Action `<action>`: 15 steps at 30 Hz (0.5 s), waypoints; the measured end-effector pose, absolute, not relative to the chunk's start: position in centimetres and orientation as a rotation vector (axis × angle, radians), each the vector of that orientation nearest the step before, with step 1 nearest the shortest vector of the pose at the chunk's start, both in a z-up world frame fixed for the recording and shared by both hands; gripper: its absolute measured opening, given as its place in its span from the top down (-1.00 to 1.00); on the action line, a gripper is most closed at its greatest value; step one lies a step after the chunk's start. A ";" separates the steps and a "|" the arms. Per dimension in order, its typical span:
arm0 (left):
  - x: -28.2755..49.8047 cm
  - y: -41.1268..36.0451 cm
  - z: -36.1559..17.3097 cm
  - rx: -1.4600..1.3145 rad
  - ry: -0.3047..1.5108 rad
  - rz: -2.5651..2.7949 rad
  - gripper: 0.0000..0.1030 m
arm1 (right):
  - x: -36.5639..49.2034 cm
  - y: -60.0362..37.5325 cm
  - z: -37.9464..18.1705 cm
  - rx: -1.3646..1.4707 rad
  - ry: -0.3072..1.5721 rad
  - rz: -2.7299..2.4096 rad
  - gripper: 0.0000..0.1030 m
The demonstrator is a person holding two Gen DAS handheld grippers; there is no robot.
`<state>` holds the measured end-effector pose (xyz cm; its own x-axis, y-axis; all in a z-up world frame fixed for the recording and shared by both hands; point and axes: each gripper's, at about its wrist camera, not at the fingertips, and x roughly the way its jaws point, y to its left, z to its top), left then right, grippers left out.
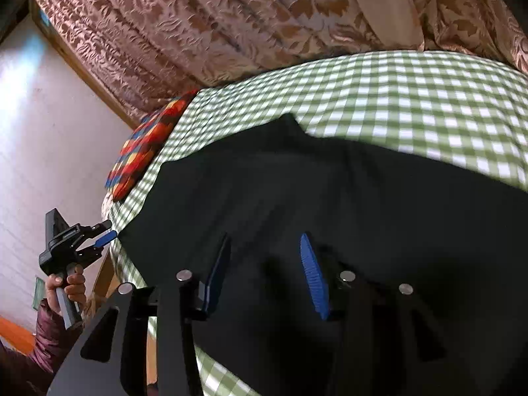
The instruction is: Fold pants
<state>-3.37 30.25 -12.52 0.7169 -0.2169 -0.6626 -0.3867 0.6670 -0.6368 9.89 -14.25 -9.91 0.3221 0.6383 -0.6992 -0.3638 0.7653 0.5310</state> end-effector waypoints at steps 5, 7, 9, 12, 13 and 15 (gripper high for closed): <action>-4.5 30.3 -13.3 -0.902 0.785 0.110 0.33 | 8.5 -13.4 -10.4 0.282 1.074 0.677 -0.01; -4.0 29.9 -13.4 -0.899 0.779 0.083 0.57 | 8.1 -13.1 -10.6 0.273 1.082 0.680 -0.04; -3.4 29.0 -13.0 -0.845 0.780 0.079 0.87 | 8.0 -13.0 -11.0 0.270 1.092 0.675 -0.04; -3.2 27.9 -11.6 -0.763 0.763 0.098 0.94 | 7.7 -13.5 -10.8 0.289 1.089 0.674 -0.04; -3.4 27.7 -11.4 -0.731 0.768 0.118 0.94 | 7.5 -13.7 -10.6 0.296 1.083 0.680 -0.04; -3.6 28.3 -12.0 -0.696 0.812 0.171 0.94 | 7.1 -14.4 -10.5 0.303 1.082 0.689 -0.04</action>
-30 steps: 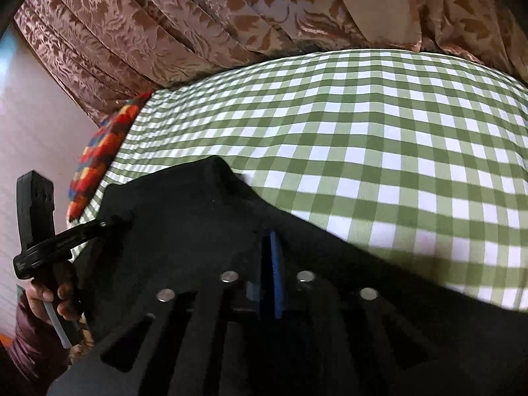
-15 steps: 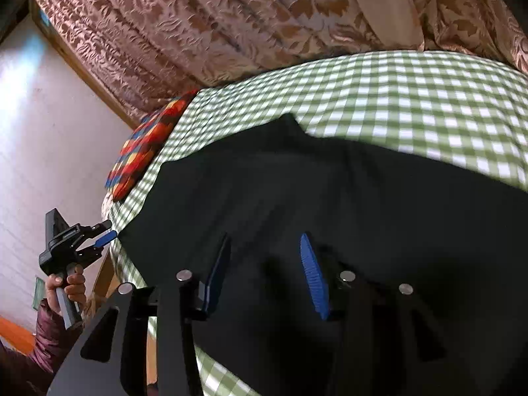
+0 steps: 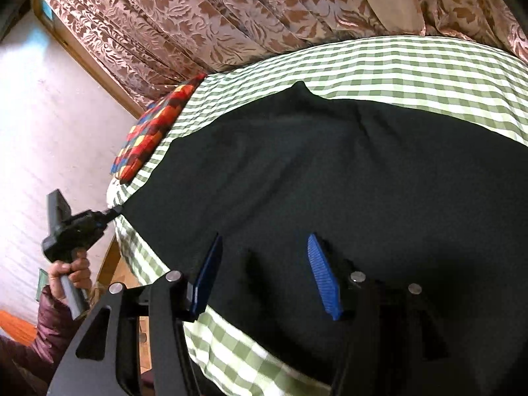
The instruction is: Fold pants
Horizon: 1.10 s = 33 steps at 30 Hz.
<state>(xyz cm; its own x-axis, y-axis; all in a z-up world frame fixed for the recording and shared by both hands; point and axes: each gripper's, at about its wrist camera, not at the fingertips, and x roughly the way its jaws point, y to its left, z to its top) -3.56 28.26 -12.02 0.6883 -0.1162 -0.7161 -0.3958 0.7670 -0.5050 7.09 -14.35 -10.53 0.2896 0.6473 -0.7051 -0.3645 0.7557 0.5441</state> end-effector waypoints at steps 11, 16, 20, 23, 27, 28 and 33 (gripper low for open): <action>-3.5 28.3 -11.9 -0.525 0.876 0.434 0.63 | 6.3 -14.8 -12.7 0.284 1.094 0.702 -0.06; -3.3 23.2 -7.6 -0.435 0.720 0.214 0.63 | 6.1 -15.0 -12.8 0.293 1.082 0.706 -0.06; 0.0 14.8 -7.0 -0.326 0.750 -0.078 0.63 | 5.9 -15.2 -12.7 0.305 1.076 0.707 -0.06; 1.7 10.2 -8.1 -0.294 0.813 -0.205 0.63 | 5.6 -15.5 -12.5 0.296 1.080 0.713 -0.06; 1.3 6.0 -11.9 -0.119 0.960 -0.265 0.63 | 4.3 -16.5 -12.4 0.256 1.078 0.739 -0.06; 0.9 6.2 -12.3 -0.115 0.955 -0.266 0.63 | 4.0 -16.9 -12.5 0.255 1.076 0.748 -0.06; -0.8 6.9 -11.7 -0.130 0.918 -0.252 0.63 | 3.4 -18.0 -13.0 0.293 1.058 0.769 -0.06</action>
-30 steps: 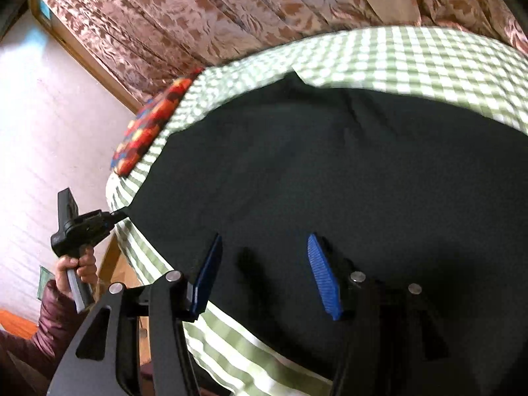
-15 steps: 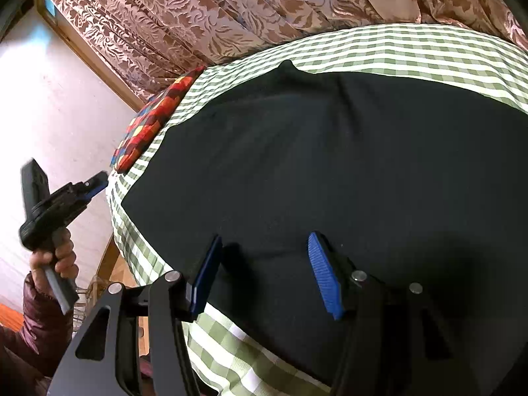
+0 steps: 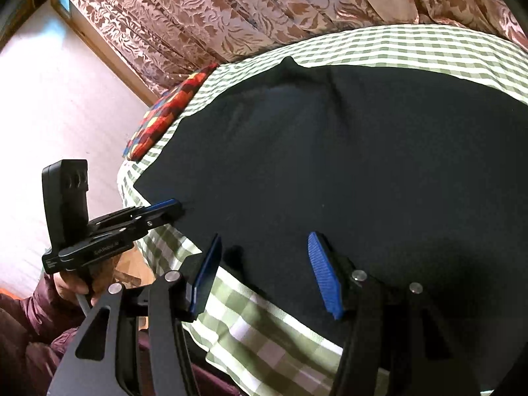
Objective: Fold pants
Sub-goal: 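Pull the pants edge with the left gripper to straighten it, then open the left gripper and hold both grippers above the folded pants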
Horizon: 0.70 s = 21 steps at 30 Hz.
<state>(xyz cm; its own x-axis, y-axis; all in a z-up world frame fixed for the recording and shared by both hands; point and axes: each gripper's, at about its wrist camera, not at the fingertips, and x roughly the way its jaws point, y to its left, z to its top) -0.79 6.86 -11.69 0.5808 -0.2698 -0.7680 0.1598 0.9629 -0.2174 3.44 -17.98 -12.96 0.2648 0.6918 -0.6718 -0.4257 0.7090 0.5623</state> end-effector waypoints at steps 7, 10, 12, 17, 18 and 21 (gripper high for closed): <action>0.9 4.9 -8.4 -0.048 0.823 -0.223 0.63 | 3.7 -18.7 -12.1 0.338 1.081 0.759 -0.07; 2.1 3.5 -7.8 -0.014 0.810 -0.235 0.63 | 3.4 -19.9 -10.9 0.321 1.058 0.724 -0.17; 2.7 2.4 -7.7 0.014 0.811 -0.245 0.63 | 2.9 -21.5 -10.2 0.322 1.034 0.683 -0.18; 3.6 0.3 -7.9 0.043 0.816 -0.280 0.63 | 2.3 -26.9 -9.2 0.364 0.994 0.494 -0.24; 3.7 0.0 -7.9 0.045 0.819 -0.284 0.63 | 2.3 -27.6 -9.2 0.367 0.989 0.463 -0.25; 4.2 -0.9 -8.3 0.053 0.831 -0.294 0.63 | 2.4 -30.5 -9.1 0.398 0.969 0.343 -0.25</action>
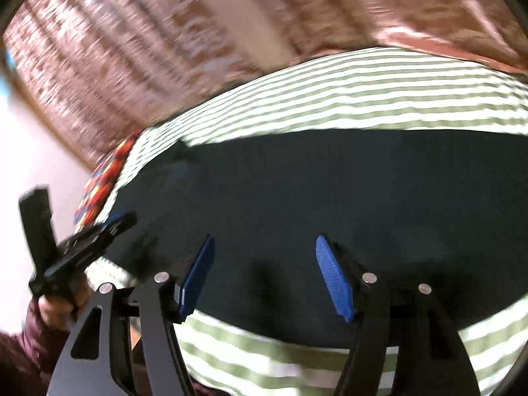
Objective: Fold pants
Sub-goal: 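Open the left gripper and hold both grippers above the folded pants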
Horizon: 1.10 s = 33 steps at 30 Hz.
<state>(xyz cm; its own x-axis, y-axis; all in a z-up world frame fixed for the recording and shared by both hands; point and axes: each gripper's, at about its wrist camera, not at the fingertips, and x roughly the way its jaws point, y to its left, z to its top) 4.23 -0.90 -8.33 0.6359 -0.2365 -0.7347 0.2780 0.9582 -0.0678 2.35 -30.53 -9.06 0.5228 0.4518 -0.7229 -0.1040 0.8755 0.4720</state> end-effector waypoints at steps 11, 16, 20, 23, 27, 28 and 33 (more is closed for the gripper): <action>4.9 -1.9 -12.7 0.057 0.941 -0.299 0.63 | 0.0 -38.5 -12.0 0.399 0.992 0.025 0.21; 5.3 -2.1 -11.8 0.039 0.933 -0.324 0.63 | -1.1 -39.8 -11.6 0.445 0.984 0.053 0.21; 5.8 -3.2 -10.7 0.049 0.902 -0.359 0.41 | -1.4 -41.8 -10.0 0.486 0.932 0.003 0.02; 6.5 -4.4 -10.5 0.074 0.892 -0.387 0.34 | -0.7 -45.2 -9.0 0.536 0.879 -0.079 0.02; 7.7 -5.8 -10.4 0.082 0.884 -0.406 0.34 | 0.6 -50.6 -8.5 0.559 0.838 -0.241 0.02; 8.1 -6.1 -10.4 0.076 0.890 -0.411 0.34 | 0.9 -52.0 -8.8 0.576 0.838 -0.286 0.02; 10.1 -7.0 -12.9 0.100 1.002 -0.363 0.34 | 0.6 -57.6 -12.7 0.653 0.875 -0.401 0.57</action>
<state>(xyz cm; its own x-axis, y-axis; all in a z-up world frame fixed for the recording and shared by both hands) 10.13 -7.00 -12.91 0.4841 -0.2515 -0.8381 0.3429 0.9357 -0.0828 0.64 -57.63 -12.66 0.5866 -0.0615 -0.8075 0.5715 0.7379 0.3590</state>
